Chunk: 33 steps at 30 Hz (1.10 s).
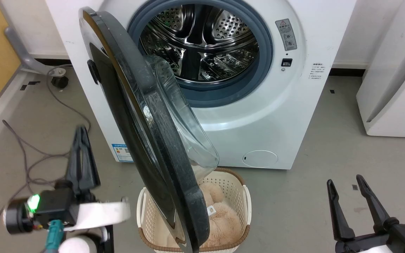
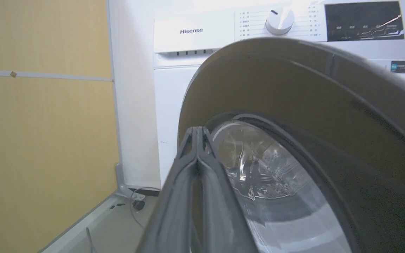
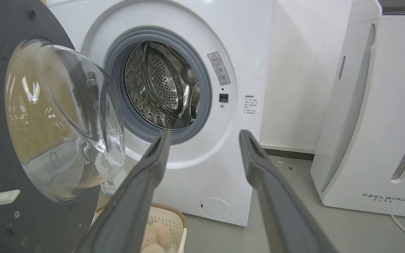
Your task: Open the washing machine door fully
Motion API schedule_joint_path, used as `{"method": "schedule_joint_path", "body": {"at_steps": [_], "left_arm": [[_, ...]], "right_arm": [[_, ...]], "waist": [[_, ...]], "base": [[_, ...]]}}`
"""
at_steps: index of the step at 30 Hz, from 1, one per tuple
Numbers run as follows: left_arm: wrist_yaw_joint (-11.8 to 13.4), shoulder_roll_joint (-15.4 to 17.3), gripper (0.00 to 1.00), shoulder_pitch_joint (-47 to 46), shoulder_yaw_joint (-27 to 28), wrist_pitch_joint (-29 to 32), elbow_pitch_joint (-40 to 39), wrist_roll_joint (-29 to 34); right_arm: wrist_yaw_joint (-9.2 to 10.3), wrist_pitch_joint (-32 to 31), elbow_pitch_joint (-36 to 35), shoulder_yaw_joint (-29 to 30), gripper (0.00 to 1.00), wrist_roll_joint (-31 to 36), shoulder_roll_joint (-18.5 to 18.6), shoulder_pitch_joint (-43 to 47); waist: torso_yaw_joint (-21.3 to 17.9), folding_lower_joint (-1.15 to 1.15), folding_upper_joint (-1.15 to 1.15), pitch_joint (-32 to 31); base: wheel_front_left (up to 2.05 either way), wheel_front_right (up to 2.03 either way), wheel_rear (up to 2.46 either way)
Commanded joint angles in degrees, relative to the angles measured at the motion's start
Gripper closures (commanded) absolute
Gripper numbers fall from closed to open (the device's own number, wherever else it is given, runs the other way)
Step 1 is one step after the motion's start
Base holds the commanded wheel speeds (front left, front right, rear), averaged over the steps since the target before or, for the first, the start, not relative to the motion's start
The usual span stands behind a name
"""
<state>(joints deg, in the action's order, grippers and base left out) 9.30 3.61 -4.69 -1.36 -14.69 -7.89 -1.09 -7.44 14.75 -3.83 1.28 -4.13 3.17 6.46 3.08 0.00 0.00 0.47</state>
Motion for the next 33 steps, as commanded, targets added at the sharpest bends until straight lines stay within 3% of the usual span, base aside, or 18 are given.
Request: {"method": "schedule_joint_path", "body": {"at_steps": [1, 10, 17, 33], "left_arm": [[-0.39, 0.28, 1.00, -1.05, -0.33, -0.30, -1.25, 0.40], [-2.96, 0.00, 1.00, -3.91, -7.02, -0.30, -12.63, 1.36], [-4.42, -0.29, 1.00, -4.28, -14.15, -0.30, -16.85, 1.40], [-8.04, -0.58, 1.00, -0.61, -30.43, -0.31, -14.62, -0.04]], "right_arm": [[-0.05, 0.25, -0.02, -0.05, 0.00, -0.29, -0.28, 0.33], [-0.05, 0.25, 0.30, -0.53, 0.00, -0.55, -0.29, 0.42], [-0.05, 0.25, 0.68, -0.70, 0.00, -0.72, -0.29, 0.47], [-0.05, 0.25, 1.08, -0.80, 0.00, -0.53, -0.29, 0.77]], "waist": [[-0.01, 0.00, 0.00, 0.02], [0.02, 0.00, 0.00, 0.00], [0.05, 0.00, 0.00, -0.42], [1.13, 0.00, 0.00, -0.99]], "base": [[0.00, 0.00, 0.00], [0.00, 0.00, 0.00], [0.00, 0.00, 0.00], [0.00, 0.00, 0.00]]}}
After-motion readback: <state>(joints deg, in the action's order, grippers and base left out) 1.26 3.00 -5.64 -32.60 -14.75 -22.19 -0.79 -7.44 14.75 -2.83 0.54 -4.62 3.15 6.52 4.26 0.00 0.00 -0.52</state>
